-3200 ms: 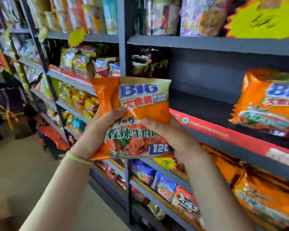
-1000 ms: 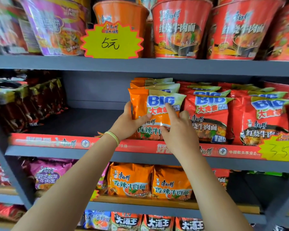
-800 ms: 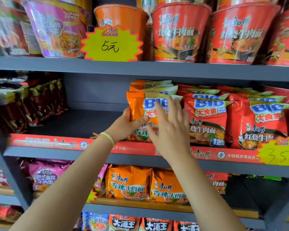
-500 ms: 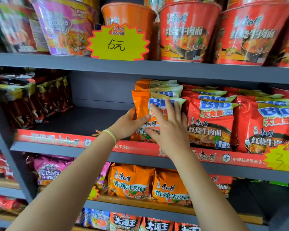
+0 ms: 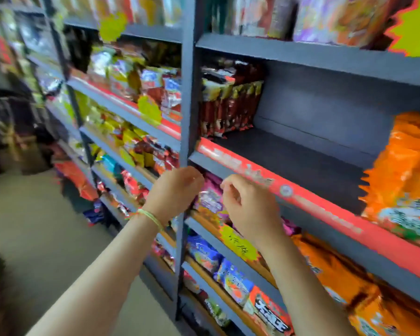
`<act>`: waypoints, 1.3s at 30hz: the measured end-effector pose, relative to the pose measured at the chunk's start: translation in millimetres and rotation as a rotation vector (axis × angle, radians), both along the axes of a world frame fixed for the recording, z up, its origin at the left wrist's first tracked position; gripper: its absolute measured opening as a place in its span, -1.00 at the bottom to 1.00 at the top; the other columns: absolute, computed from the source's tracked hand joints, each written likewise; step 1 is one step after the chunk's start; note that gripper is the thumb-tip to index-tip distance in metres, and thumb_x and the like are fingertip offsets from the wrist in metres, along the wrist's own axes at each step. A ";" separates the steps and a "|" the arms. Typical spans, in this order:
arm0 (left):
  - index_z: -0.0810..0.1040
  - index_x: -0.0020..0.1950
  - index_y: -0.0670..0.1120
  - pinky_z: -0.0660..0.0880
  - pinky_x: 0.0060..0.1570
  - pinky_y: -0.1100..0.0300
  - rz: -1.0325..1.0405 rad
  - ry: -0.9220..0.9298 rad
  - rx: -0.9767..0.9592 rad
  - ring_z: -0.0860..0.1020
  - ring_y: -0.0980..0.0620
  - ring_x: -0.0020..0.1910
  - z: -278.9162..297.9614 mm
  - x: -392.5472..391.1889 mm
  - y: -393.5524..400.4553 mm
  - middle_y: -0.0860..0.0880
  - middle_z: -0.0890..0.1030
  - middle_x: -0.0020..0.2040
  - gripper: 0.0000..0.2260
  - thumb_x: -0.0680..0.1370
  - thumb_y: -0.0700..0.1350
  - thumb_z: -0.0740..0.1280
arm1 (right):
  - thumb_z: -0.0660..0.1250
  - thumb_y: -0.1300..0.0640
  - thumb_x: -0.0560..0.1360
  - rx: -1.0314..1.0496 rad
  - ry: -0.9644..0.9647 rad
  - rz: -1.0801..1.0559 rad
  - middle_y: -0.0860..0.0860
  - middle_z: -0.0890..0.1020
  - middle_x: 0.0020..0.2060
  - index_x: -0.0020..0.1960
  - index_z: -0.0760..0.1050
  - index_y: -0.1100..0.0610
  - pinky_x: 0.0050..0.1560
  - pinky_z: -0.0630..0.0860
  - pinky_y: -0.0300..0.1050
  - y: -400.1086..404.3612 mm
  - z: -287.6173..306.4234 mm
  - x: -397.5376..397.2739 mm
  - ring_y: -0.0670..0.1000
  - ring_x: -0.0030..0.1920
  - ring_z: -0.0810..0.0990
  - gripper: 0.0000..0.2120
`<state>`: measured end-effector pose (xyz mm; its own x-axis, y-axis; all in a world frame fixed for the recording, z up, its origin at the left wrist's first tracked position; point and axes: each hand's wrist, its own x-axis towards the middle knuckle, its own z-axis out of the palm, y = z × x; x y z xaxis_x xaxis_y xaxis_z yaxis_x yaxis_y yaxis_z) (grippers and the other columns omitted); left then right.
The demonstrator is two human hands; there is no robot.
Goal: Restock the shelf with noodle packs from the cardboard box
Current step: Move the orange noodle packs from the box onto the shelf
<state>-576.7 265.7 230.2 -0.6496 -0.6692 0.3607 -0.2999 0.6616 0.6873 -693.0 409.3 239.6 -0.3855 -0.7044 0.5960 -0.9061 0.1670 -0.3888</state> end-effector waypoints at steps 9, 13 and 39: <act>0.62 0.01 -0.02 0.51 -0.04 0.09 0.721 -0.344 0.247 0.61 -0.12 0.04 -135.0 339.2 -165.2 -0.05 0.67 -0.02 -0.71 0.54 0.14 0.23 | 0.23 0.04 0.58 0.589 -0.028 0.715 0.04 0.65 -0.24 -0.06 0.57 0.07 -0.14 0.50 0.04 -285.9 -117.4 265.2 0.14 -0.14 0.61 -0.83; 0.64 -0.02 -0.03 0.54 -0.06 0.01 1.057 -0.340 0.246 0.60 -0.16 0.01 -188.3 473.4 -192.6 -0.10 0.63 -0.06 -0.73 0.51 0.08 0.22 | 0.27 0.13 0.58 0.651 -0.050 0.948 0.00 0.64 -0.02 0.06 0.60 0.05 0.05 0.50 -0.02 -360.6 -165.7 393.7 0.04 0.02 0.58 -0.85; 0.54 -0.13 -0.10 0.41 -0.36 0.12 1.404 -0.347 0.461 0.55 -0.12 -0.25 -303.7 662.8 -243.6 -0.05 0.58 -0.23 -0.79 0.60 -0.03 0.21 | 0.34 0.00 0.57 1.095 0.197 0.680 0.10 0.63 0.06 0.18 0.49 0.10 -0.02 0.59 0.09 -517.1 -380.4 684.9 0.20 0.06 0.63 -0.74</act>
<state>86.1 22.1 -73.5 0.5850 -0.8072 -0.0784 -0.6704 -0.5358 0.5133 -8.1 -107.9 -140.8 0.2660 -0.8756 -0.4032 -0.9598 -0.2015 -0.1955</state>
